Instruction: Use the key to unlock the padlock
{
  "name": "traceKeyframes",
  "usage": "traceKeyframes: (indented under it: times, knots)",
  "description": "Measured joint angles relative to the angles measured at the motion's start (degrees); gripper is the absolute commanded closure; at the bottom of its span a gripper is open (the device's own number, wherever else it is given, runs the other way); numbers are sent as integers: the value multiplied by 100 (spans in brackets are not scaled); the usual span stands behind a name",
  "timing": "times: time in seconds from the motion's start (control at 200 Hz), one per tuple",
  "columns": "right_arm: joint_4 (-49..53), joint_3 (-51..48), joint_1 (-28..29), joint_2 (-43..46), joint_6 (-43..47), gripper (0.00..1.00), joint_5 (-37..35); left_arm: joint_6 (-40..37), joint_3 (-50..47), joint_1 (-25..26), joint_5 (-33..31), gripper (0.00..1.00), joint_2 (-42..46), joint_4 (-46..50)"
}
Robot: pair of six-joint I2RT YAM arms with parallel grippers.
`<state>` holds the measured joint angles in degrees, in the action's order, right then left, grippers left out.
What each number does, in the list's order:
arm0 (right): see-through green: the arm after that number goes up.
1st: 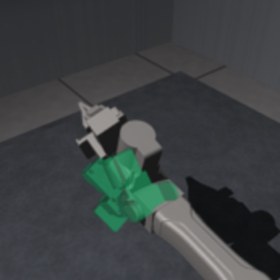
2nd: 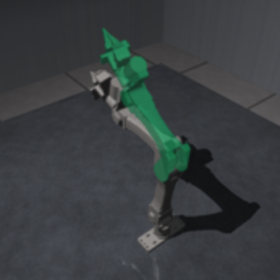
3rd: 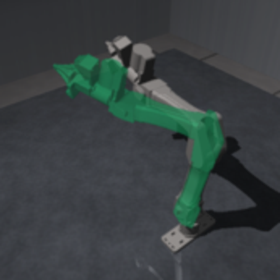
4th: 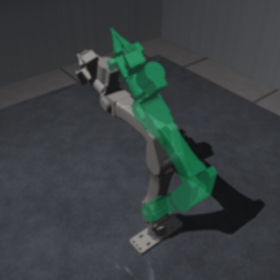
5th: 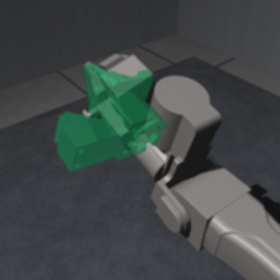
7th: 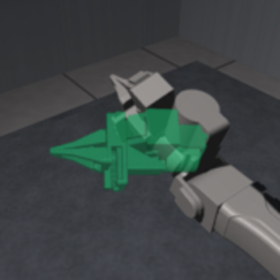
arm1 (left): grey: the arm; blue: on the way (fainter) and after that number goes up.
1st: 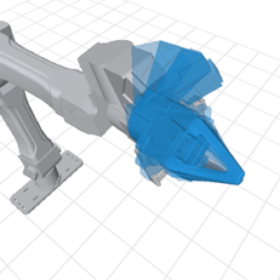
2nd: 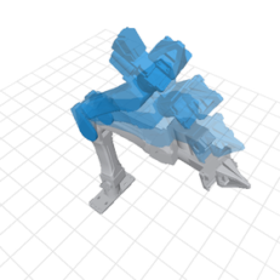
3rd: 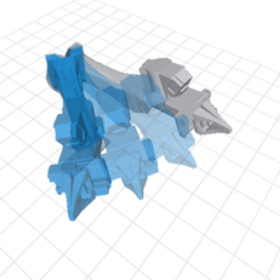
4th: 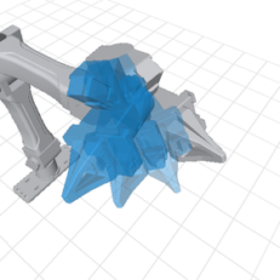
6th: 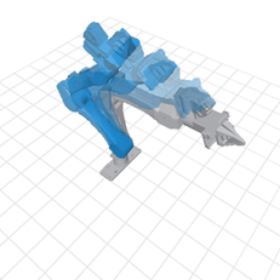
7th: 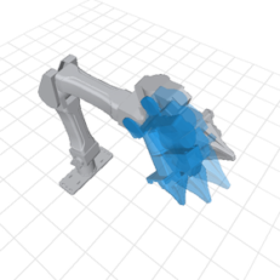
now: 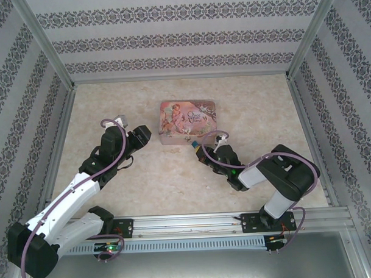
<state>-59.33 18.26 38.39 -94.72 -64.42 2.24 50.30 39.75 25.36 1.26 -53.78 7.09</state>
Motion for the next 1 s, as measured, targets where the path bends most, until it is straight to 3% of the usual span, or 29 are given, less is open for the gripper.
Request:
traceKeyframes:
  times: [0.47, 0.66, 0.999]
  knots:
    - [-87, 22, 13, -328, -17, 99, 4, 0, 0, 0, -48, 46, 4, 0]
    - [-42, 22, 13, -328, -11, 93, 4, 0, 0, 0, -74, 45, 7, 0]
    - [597, 20, 11, 68, 173, 72, -133, -94, 0, 0, -212, 42, 94, 50]
